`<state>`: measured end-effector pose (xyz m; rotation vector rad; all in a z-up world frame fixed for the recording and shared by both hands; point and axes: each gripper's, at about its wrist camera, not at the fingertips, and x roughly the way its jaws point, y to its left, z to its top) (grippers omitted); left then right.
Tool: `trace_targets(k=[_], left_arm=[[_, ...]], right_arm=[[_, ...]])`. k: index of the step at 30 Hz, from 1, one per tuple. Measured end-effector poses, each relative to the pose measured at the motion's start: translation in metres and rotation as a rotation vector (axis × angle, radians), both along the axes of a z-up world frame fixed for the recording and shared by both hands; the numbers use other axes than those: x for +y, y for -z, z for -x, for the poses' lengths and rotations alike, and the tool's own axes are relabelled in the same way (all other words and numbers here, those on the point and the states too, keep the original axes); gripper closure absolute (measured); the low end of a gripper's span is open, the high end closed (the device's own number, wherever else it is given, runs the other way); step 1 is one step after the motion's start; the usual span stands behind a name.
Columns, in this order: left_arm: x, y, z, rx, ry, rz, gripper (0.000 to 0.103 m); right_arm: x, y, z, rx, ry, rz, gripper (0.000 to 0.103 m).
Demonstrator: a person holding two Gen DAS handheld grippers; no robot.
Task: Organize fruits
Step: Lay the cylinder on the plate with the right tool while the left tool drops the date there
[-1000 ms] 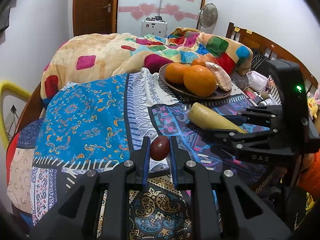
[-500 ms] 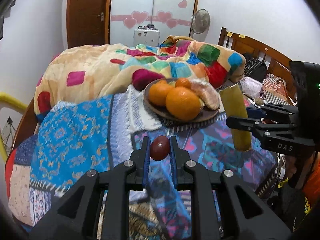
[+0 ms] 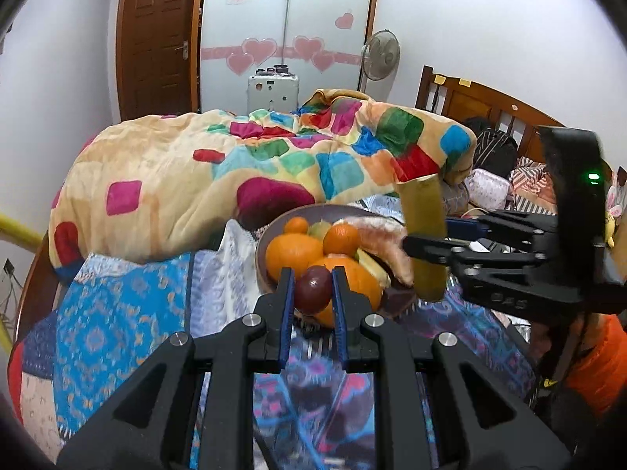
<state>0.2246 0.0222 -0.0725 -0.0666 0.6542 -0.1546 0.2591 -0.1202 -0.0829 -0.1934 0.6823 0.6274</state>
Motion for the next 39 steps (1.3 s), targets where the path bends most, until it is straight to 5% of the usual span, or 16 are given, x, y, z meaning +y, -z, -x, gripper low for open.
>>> trace_targets(k=[15, 26, 33, 39], left_arm=[[-0.015, 0.007, -0.034, 0.013, 0.032, -0.037, 0.085], [-0.038, 0.011, -0.045, 0.033, 0.058, -0.068, 0.085], [-0.064, 0.016, -0.059, 0.033, 0.061, -0.157, 0.085], [-0.062, 0.023, -0.072, 0.062, 0.034, -0.142, 0.084]], right_arm=[[0.008, 0.015, -0.039, 0.085, -0.002, -0.003, 0.069], [-0.009, -0.005, -0.029, 0.018, 0.005, -0.029, 0.069], [-0.032, -0.002, -0.022, 0.01, 0.028, -0.042, 0.068], [-0.043, 0.001, -0.015, -0.003, 0.032, -0.041, 0.068]])
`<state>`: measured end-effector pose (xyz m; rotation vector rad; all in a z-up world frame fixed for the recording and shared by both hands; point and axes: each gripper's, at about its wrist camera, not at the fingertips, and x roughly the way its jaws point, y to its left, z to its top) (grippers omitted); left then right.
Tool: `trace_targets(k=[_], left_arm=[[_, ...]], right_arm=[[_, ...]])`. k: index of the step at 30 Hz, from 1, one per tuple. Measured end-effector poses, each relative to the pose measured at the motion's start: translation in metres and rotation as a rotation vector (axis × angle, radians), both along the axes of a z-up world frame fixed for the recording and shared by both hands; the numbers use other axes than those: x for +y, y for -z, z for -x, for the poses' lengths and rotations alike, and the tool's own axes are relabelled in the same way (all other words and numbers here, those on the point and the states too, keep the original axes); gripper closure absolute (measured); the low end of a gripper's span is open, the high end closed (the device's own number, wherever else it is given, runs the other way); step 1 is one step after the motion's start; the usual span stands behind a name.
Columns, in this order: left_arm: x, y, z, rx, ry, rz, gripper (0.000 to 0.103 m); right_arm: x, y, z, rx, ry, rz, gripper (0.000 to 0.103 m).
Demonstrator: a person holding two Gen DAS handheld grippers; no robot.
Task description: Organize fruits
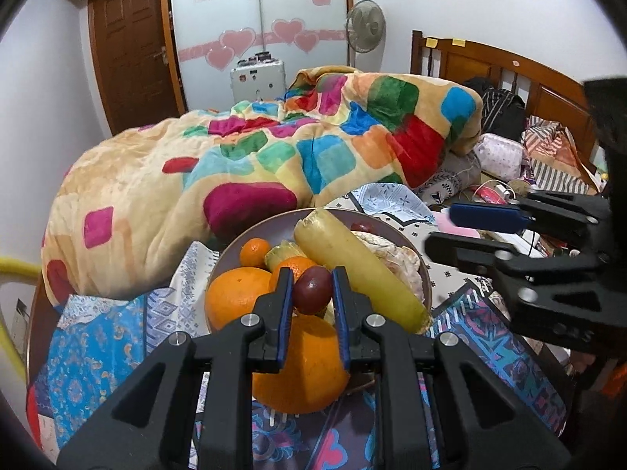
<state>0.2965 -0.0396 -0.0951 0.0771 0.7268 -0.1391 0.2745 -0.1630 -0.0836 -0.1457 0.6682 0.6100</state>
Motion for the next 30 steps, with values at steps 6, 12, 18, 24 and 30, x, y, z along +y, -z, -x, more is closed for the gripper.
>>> trace_targets(k=[6, 12, 18, 24, 30], left_arm=[[0.006, 0.006, -0.004, 0.027, -0.009, 0.043, 0.08], [0.006, 0.001, 0.0, 0.006, -0.02, 0.044, 0.067], [0.017, -0.02, 0.02, -0.045, -0.054, 0.08, 0.067], [0.02, -0.056, 0.067, -0.155, -0.083, 0.084, 0.067], [0.013, -0.103, 0.135, -0.297, -0.083, 0.096, 0.067]], right_arm=[[-0.003, 0.001, 0.005, -0.019, -0.004, -0.008, 0.067], [-0.003, -0.002, 0.013, -0.034, -0.01, -0.014, 0.067], [-0.006, -0.013, 0.023, -0.048, 0.001, -0.037, 0.067], [-0.013, -0.042, 0.049, -0.095, 0.014, -0.074, 0.067], [-0.023, -0.08, 0.096, -0.175, 0.024, -0.153, 0.067]])
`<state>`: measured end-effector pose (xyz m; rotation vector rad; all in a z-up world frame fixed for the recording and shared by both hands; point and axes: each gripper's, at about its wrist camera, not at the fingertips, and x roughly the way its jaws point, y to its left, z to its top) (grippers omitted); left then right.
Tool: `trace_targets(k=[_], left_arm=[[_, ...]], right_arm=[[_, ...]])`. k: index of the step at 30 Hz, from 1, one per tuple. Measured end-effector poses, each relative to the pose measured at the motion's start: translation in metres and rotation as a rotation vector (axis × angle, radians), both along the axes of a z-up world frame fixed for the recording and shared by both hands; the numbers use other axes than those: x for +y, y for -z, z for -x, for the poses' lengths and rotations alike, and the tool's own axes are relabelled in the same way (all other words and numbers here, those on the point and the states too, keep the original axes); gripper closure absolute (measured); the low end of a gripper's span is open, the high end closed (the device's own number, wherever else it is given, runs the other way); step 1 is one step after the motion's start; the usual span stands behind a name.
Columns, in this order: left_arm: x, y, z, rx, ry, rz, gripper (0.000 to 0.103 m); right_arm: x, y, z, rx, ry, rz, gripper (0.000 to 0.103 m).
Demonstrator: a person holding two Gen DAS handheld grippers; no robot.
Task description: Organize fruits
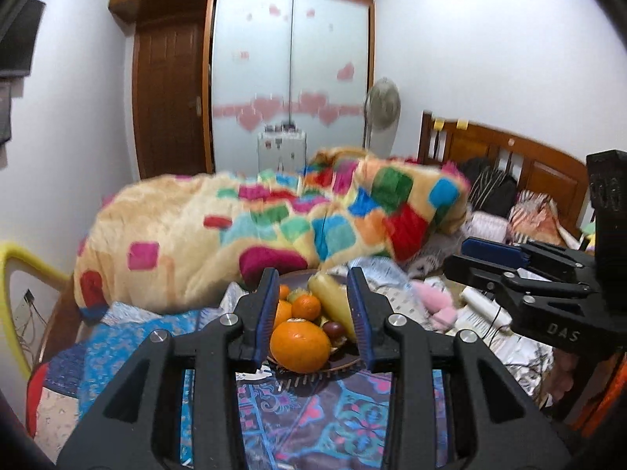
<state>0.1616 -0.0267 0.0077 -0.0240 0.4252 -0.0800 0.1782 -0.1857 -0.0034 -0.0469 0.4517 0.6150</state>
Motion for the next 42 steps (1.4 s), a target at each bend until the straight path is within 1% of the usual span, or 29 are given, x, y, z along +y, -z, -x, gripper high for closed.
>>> trace_targets(k=[3, 5, 7, 9, 11, 15, 16, 17, 18, 20, 22, 24, 26, 28, 31, 35, 42], left_arm=[[-0.005, -0.022, 0.036, -0.065, 0.006, 0.019, 0.067], [-0.008, -0.034, 0.056, -0.101, 0.002, 0.022, 0.063], [-0.011, -0.044, 0.078, -0.148, -0.013, 0.015, 0.054], [-0.013, -0.054, 0.101, -0.194, -0.024, 0.009, 0.048], [-0.013, -0.06, 0.119, -0.226, -0.036, 0.005, 0.044], [-0.011, -0.068, 0.148, -0.259, -0.056, 0.011, 0.029], [-0.01, -0.068, 0.152, -0.264, -0.057, 0.014, 0.023], [-0.009, -0.07, 0.159, -0.273, -0.059, 0.018, 0.021], [-0.008, -0.07, 0.164, -0.28, -0.065, 0.019, 0.018], [-0.007, -0.07, 0.174, -0.294, -0.08, 0.015, 0.015], [-0.006, -0.07, 0.18, -0.297, -0.084, 0.019, 0.011], [-0.005, -0.069, 0.186, -0.299, -0.089, 0.021, 0.008], [-0.005, -0.068, 0.19, -0.302, -0.095, 0.018, 0.006], [-0.004, -0.068, 0.193, -0.305, -0.1, 0.012, 0.004], [-0.004, -0.066, 0.197, -0.31, -0.11, 0.004, 0.001], [-0.003, -0.064, 0.202, -0.306, -0.108, 0.003, 0.0], [-0.003, -0.061, 0.199, -0.296, -0.115, 0.008, 0.0]], right_arm=[[-0.003, -0.02, 0.03, -0.059, 0.009, -0.041, 0.067], [-0.006, -0.031, 0.049, -0.093, 0.011, -0.072, 0.062], [-0.009, -0.043, 0.072, -0.145, 0.027, -0.097, 0.057], [-0.011, -0.051, 0.091, -0.195, 0.046, -0.108, 0.054], [-0.011, -0.058, 0.109, -0.234, 0.059, -0.118, 0.048], [-0.012, -0.065, 0.136, -0.285, 0.078, -0.123, 0.041], [-0.012, -0.066, 0.141, -0.297, 0.082, -0.121, 0.037], [-0.011, -0.067, 0.147, -0.311, 0.089, -0.12, 0.031], [-0.011, -0.067, 0.152, -0.319, 0.094, -0.121, 0.028], [-0.01, -0.067, 0.157, -0.331, 0.103, -0.127, 0.02], [-0.01, -0.067, 0.161, -0.332, 0.107, -0.134, 0.016], [-0.012, -0.065, 0.164, -0.331, 0.109, -0.136, 0.014], [-0.012, -0.064, 0.166, -0.335, 0.119, -0.141, 0.006], [-0.014, -0.064, 0.167, -0.343, 0.132, -0.148, 0.002], [-0.013, -0.063, 0.17, -0.347, 0.139, -0.143, 0.001], [-0.013, -0.059, 0.177, -0.352, 0.15, -0.134, 0.0], [-0.012, -0.057, 0.179, -0.345, 0.155, -0.131, 0.0]])
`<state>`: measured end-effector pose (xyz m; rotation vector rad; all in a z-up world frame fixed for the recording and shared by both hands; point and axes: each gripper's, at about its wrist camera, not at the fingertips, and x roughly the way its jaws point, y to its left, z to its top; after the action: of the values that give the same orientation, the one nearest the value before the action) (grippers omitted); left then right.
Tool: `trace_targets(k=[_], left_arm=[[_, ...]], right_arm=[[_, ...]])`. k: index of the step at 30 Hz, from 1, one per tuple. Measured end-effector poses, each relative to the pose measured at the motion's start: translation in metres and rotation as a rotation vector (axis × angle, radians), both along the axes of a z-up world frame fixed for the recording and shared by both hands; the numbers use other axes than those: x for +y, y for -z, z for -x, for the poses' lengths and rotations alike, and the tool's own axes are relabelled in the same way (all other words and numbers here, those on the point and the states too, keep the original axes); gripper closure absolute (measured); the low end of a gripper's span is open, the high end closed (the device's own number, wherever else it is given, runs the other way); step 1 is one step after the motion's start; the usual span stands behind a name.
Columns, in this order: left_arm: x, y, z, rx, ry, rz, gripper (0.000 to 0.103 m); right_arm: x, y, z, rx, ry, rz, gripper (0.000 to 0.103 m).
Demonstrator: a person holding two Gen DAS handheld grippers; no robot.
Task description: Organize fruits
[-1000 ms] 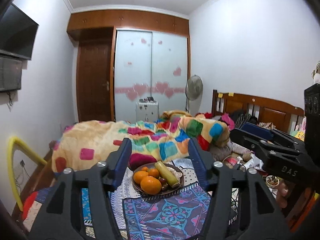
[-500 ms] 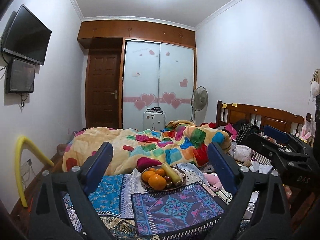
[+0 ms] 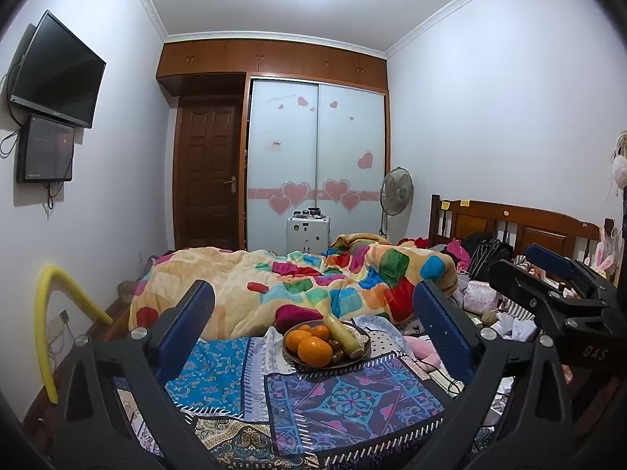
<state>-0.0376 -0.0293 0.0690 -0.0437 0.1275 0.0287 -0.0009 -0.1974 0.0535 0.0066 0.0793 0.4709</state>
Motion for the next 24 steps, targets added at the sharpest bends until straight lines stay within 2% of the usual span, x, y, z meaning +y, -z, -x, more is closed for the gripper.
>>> trace_targets(k=[24], left_arm=[[-0.005, 0.012, -0.017, 0.033, 0.003, -0.005, 0.0]], right_arm=[[-0.002, 0.006, -0.01, 0.037, 0.025, -0.002, 0.0]])
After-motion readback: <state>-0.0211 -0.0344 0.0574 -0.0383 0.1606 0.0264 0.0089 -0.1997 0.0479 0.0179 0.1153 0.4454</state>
